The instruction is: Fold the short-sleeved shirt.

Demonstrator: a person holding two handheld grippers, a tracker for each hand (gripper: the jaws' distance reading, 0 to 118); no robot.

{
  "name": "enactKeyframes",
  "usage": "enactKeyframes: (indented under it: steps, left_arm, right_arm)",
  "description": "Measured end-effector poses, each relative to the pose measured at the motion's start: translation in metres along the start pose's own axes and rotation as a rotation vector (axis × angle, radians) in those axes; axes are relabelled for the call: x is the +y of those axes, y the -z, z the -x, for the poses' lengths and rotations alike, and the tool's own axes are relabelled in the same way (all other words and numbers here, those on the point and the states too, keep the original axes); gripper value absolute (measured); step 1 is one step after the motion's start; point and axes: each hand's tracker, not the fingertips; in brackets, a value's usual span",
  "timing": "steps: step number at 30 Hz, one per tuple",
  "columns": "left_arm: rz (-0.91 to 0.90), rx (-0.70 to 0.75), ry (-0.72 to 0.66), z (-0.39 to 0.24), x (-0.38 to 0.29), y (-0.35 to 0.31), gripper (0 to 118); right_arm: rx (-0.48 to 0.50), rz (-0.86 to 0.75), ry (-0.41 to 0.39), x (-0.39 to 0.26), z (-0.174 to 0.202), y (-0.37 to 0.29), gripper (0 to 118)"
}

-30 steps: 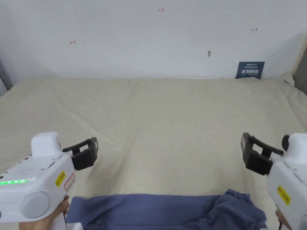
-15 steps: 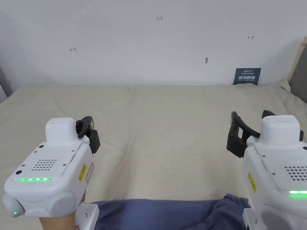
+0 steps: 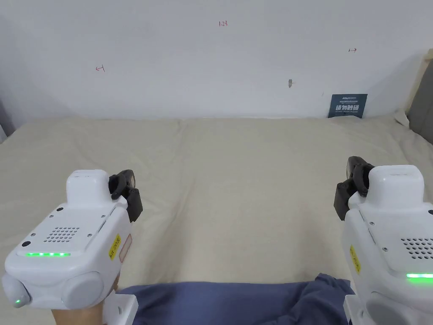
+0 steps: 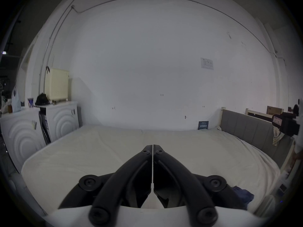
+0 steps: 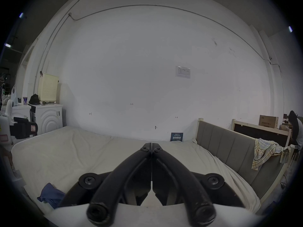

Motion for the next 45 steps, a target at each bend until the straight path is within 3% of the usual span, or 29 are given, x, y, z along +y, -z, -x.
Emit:
enactKeyframes:
  steps: [2,6,9,14,15,18,19,22,28,31,33,35,37,40,45]
  left_arm:
    - [0.081,-0.054,-0.097,0.012,-0.003,0.007,1]
    - [0.334,-0.24,-0.429,0.063,-0.025,0.027,1]
    - [0.428,-0.33,-0.632,0.104,-0.052,0.035,1]
    - [0.572,-0.24,-0.582,0.155,-0.091,0.039,3]
    - [0.595,-0.238,-0.598,0.166,-0.1,0.041,11]
    - [0.672,-0.195,-0.637,0.185,-0.121,0.04,81]
    - [0.714,-0.159,-0.631,0.191,-0.128,0.043,90]
    - [0.79,-0.133,-0.66,0.211,-0.157,0.051,94]
    - [0.893,-0.153,-0.709,0.229,-0.204,0.062,94]
    - [0.895,-0.16,-0.663,0.226,-0.22,0.06,91]
    - [0.915,-0.165,-0.639,0.224,-0.23,0.063,77]
    - [0.882,-0.141,-0.592,0.219,-0.23,0.061,44]
    - [0.889,-0.15,-0.588,0.217,-0.233,0.066,22]
    - [0.902,-0.138,-0.585,0.208,-0.239,0.07,13]
    - [0.837,-0.116,-0.46,0.191,-0.214,0.059,11]
  right_arm:
    - [0.007,0.013,0.011,-0.001,-0.003,0.002,0]
    - [0.006,0.03,0.003,-0.004,0.0,0.004,0]
    - [0.002,0.04,-0.005,-0.005,0.004,0.004,0]
    - [-0.02,0.058,-0.011,-0.01,0.011,0.009,0]
    - [-0.022,0.066,-0.012,-0.011,0.014,0.009,0]
    - [-0.032,0.087,-0.015,-0.016,0.02,0.014,0]
    - [-0.035,0.095,-0.017,-0.017,0.023,0.015,0]
    - [-0.036,0.119,-0.023,-0.024,0.031,0.019,0]
    - [-0.042,0.164,-0.036,-0.035,0.039,0.026,0]
    - [-0.044,0.184,-0.041,-0.038,0.04,0.029,0]
    - [-0.047,0.197,-0.045,-0.04,0.04,0.032,0]
    - [-0.052,0.205,-0.05,-0.041,0.041,0.033,0]
    - [-0.054,0.211,-0.048,-0.042,0.04,0.034,0]
    - [-0.055,0.221,-0.046,-0.043,0.039,0.033,0]
    - [-0.063,0.224,-0.048,-0.041,0.034,0.032,0]
